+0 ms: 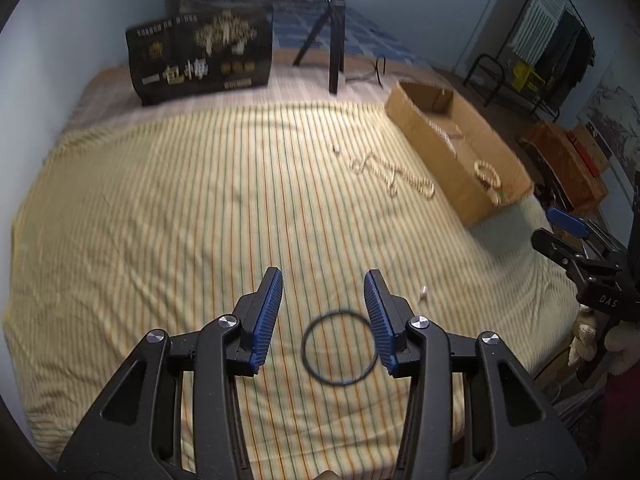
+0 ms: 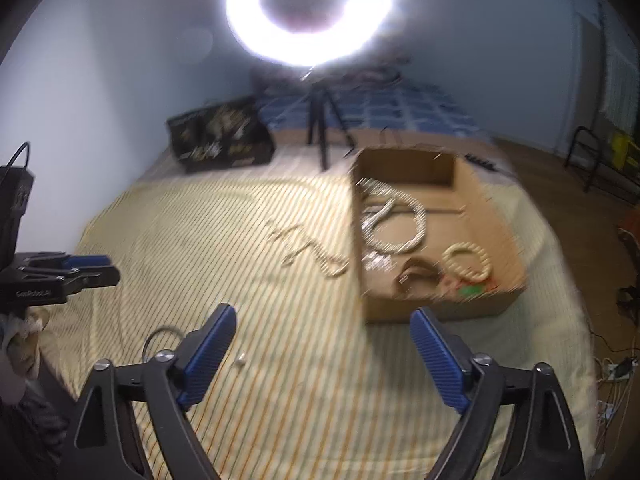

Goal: Organize jewelry
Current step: 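Move both tools back over the bed toward the black ring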

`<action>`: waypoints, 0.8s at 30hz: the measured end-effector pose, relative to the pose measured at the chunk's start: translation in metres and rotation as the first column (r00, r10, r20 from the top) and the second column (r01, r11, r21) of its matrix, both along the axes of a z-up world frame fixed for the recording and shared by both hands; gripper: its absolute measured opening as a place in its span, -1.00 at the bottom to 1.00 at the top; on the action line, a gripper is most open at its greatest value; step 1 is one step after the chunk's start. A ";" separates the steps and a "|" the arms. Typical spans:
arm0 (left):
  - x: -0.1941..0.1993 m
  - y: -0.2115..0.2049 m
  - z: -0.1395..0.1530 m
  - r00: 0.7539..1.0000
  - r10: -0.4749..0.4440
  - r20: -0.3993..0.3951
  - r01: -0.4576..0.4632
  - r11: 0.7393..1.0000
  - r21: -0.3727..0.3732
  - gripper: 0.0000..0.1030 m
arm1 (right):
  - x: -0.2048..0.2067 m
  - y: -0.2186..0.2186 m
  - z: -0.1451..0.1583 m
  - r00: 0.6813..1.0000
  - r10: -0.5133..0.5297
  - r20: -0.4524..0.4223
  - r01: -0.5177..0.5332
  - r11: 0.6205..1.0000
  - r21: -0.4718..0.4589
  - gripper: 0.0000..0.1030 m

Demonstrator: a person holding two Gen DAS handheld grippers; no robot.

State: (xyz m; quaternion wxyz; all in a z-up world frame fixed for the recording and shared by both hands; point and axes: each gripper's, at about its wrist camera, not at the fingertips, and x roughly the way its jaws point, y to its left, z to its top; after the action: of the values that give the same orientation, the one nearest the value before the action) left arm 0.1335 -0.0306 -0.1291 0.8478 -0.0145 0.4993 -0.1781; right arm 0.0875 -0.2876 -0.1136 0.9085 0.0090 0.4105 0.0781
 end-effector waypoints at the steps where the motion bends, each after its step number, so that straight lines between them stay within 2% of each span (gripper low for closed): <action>1: -0.002 0.001 -0.005 1.000 -0.006 -0.013 0.006 1.000 -0.003 -0.23 | -0.001 0.005 -0.007 1.000 0.020 -0.018 -0.020 1.000 0.005 0.66; 5: -0.008 0.003 -0.026 0.997 -0.020 -0.075 0.019 1.000 -0.010 -0.29 | -0.006 0.023 -0.030 0.993 0.091 -0.078 -0.091 0.996 0.012 0.54; 7: -0.011 0.005 -0.035 0.995 -0.020 -0.094 0.019 1.000 -0.004 -0.41 | -0.006 0.032 -0.039 0.987 0.124 -0.099 -0.124 0.992 0.001 0.49; 13: -0.012 0.010 -0.060 0.988 -0.011 -0.155 0.013 1.000 0.008 -0.42 | 0.000 0.056 -0.063 0.958 0.216 -0.188 -0.222 0.975 -0.010 0.20; 21: -0.009 0.010 -0.081 0.975 -0.019 -0.221 0.016 1.000 -0.015 -0.43 | 0.004 0.067 -0.077 0.935 0.290 -0.205 -0.308 0.950 -0.058 0.19; 24: -0.007 0.005 -0.085 0.974 -0.027 -0.223 0.025 1.000 -0.010 -0.44 | 0.005 0.071 -0.082 0.922 0.326 -0.207 -0.348 0.934 -0.081 0.07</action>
State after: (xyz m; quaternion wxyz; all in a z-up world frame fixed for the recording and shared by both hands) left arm 0.1265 -0.0251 -0.2142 0.7839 -0.0311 0.5908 -0.1882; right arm 0.0923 -0.2167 -0.1954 0.8368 -0.1073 0.4948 0.2082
